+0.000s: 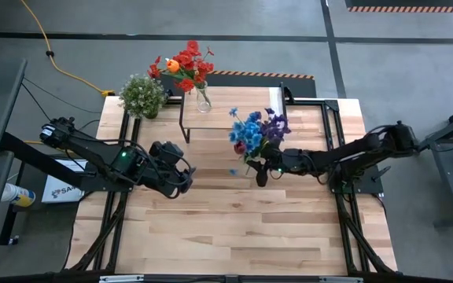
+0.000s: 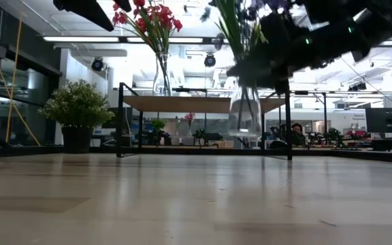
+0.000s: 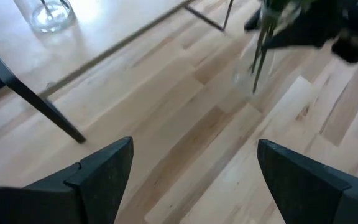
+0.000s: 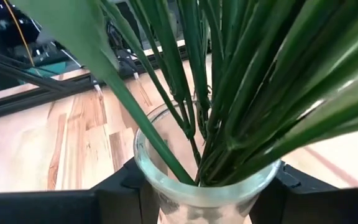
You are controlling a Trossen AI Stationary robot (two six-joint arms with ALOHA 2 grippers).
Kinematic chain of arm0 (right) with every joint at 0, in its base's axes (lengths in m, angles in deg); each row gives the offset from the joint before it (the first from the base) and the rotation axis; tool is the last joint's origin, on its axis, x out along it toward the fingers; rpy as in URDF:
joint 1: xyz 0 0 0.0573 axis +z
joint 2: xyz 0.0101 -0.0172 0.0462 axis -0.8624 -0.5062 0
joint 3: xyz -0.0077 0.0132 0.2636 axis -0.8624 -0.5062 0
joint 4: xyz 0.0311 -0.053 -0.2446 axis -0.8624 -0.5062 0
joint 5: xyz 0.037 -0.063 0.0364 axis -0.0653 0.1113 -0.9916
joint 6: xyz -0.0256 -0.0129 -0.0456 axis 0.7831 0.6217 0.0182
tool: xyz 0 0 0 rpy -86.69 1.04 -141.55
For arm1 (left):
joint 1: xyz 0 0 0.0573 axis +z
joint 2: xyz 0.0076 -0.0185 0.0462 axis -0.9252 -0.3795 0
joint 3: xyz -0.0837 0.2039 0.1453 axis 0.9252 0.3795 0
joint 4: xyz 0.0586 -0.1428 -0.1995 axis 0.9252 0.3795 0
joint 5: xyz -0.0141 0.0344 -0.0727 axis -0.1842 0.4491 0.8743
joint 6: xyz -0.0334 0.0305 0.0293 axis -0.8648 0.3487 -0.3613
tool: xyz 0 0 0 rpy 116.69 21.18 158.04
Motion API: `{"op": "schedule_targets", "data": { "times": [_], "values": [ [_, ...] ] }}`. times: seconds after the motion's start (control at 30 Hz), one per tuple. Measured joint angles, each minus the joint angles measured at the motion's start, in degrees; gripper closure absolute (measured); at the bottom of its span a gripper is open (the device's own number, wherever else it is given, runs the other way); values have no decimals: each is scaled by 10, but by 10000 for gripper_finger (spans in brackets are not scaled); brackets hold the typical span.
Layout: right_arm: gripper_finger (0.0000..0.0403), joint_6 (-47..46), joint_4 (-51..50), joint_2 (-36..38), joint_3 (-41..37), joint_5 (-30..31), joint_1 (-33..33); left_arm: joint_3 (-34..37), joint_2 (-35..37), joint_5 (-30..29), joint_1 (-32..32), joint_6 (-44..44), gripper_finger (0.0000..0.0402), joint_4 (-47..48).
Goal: Pick and place flowers into a vace then onto a shelf
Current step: Put the transparent vase with flowers on the shelf
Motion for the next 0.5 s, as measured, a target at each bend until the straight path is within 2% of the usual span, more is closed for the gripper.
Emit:
{"op": "schedule_targets", "data": {
  "times": [0.2,0.5],
  "values": [
    [238,5,-157,56,79,1,0,0,0,23,0,-4,25,7],
    [238,36,-346,118,213,6,-14,0,0,23,0,-4,25,5]
  ]
}}
